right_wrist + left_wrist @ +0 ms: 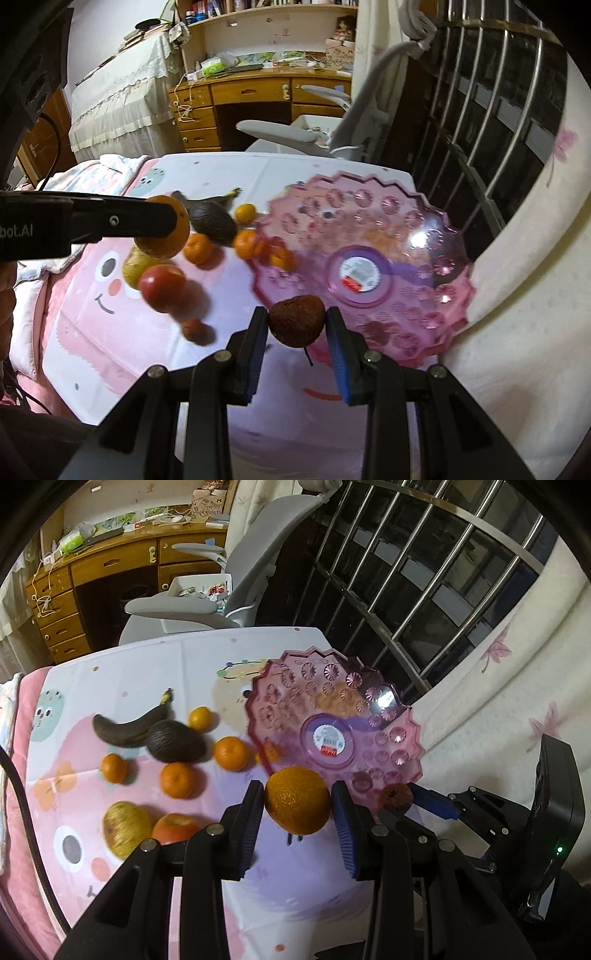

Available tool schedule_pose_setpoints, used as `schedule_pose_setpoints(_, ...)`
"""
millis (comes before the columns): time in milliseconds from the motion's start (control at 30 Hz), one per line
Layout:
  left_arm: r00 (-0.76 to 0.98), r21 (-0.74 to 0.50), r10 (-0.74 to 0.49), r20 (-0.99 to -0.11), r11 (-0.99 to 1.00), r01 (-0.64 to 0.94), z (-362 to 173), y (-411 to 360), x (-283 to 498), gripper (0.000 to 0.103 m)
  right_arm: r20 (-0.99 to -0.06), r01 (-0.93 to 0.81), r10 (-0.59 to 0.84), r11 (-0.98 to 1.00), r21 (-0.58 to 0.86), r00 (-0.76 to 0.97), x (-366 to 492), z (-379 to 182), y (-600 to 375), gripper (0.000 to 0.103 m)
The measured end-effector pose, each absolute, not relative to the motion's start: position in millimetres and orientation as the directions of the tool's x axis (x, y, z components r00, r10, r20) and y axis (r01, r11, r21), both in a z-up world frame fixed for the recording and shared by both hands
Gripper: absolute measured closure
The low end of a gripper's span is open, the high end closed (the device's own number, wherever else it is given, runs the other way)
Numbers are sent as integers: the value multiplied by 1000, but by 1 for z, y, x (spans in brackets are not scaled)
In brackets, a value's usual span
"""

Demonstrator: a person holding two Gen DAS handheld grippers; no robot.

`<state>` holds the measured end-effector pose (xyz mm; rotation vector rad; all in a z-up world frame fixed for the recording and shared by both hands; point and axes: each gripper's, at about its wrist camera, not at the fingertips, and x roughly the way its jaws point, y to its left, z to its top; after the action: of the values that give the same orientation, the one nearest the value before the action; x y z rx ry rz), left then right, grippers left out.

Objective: Organize fruits
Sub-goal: 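Carry tangerine over the pink bowl and open left tool while right carries date, then lower the dried date into the pink bowl and open the right tool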

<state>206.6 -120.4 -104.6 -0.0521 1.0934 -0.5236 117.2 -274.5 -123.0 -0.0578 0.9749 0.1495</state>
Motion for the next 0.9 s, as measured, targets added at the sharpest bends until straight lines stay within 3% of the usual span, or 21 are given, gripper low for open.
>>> schedule_pose_setpoints(600,277,-263,-376,-885,891,370,-155,-209,247,66,-886,-91,145,989,116,440,156,-172,-352,70)
schedule_pose_setpoints(767,278,-248,-361,-890,896,368,-155,-212,248,60,-892,-77,157,988,137,423,159,-177,-357,70)
schedule_pose_setpoints(833,276,-257,-364,-890,898,357,-155,-210,248,59,-892,-71,161,987,144,422,160,-177,-359,67)
schedule_pose_setpoints(900,278,-257,-361,-890,902,348,-154,-207,248,56,-892,-67,162,987,147,422,160,-177,-359,56)
